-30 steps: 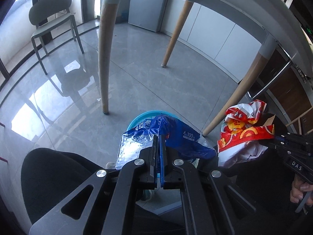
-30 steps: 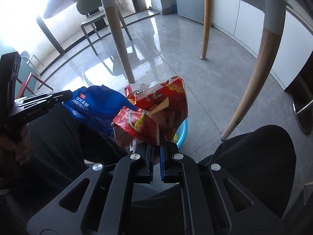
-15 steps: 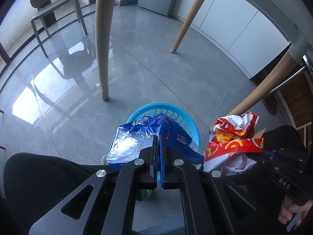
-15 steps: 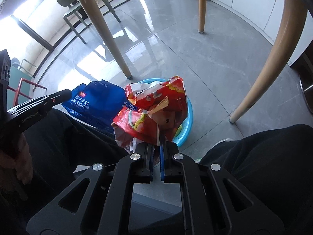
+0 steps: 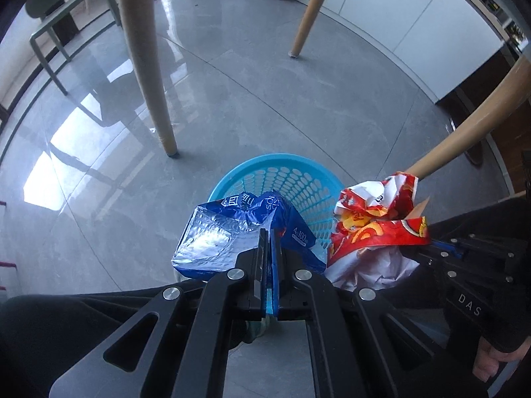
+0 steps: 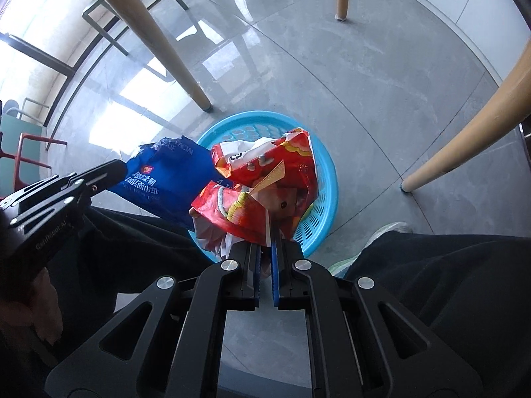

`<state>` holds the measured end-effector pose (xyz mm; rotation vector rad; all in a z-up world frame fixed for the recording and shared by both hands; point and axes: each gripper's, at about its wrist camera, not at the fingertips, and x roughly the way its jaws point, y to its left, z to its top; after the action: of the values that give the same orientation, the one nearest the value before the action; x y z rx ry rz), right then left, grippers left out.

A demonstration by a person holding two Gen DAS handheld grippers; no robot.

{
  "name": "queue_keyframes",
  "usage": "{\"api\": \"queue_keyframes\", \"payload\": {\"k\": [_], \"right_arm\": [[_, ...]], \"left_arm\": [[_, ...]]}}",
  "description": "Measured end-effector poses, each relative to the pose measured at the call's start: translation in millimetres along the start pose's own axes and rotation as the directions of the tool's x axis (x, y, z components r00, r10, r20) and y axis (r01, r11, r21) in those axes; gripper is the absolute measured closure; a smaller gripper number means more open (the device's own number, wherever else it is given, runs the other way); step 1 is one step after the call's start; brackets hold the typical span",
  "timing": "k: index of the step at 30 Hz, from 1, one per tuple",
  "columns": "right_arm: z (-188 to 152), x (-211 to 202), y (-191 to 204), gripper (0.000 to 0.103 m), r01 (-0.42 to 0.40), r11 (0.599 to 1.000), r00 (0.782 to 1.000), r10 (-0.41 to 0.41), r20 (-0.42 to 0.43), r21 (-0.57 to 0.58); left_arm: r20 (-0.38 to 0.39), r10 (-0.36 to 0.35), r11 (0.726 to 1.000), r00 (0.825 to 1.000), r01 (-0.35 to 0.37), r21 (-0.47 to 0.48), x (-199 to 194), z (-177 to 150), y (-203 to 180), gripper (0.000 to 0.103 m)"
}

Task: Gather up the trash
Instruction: 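Open both tools to drop the bags into the wastebasket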

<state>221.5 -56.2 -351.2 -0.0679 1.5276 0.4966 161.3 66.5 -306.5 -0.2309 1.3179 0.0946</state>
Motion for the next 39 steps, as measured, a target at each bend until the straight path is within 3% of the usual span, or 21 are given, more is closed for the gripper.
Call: {"api": "queue_keyframes", "payload": {"k": [4,10,16,19,23,31,39], "right_arm": [[7,18,1,0.099,0.016,1.000,1.000,-0.016,-0.026,-0.003],[16,44,-5,0.099,0.027,0.999,0.996,-0.024,-0.085,0.027],[18,54,-5,0.098,0.031,0.999,0.995,-0.027,-0.101,0.037],[19,56,-8,0.093,0.029,0.998,0.994,-0.023,-0.106,0.048],[18,59,-10,0.070,0.004,0.999,0.991,0.003,-0.134,0.051],[12,51,-1,0.067,0.024,1.000,0.992,-0.023,-0.126,0.006],[5,32,2,0.061,0.017,1.000,0.996,-0.019,-0.085,-0.018]], "left_arm": [[-0.015,0.005,1.000,1.000,-0.005,0.021,11,4,1,0.102],[-0.078,-0.026,0.999,0.997,0.024,-0.031,31,8,14,0.102],[-0.046,-0.046,0.999,0.998,0.045,-0.029,32,11,12,0.102],[-0.067,-0.079,0.997,0.995,0.079,-0.005,39,10,7,0.097],[-0.049,-0.051,0.999,0.997,0.051,-0.002,37,11,8,0.086],[-0.061,-0.038,0.998,0.997,0.034,-0.059,33,9,17,0.084],[-0.048,-0.043,0.996,0.998,0.039,-0.079,13,1,18,0.074]]}}
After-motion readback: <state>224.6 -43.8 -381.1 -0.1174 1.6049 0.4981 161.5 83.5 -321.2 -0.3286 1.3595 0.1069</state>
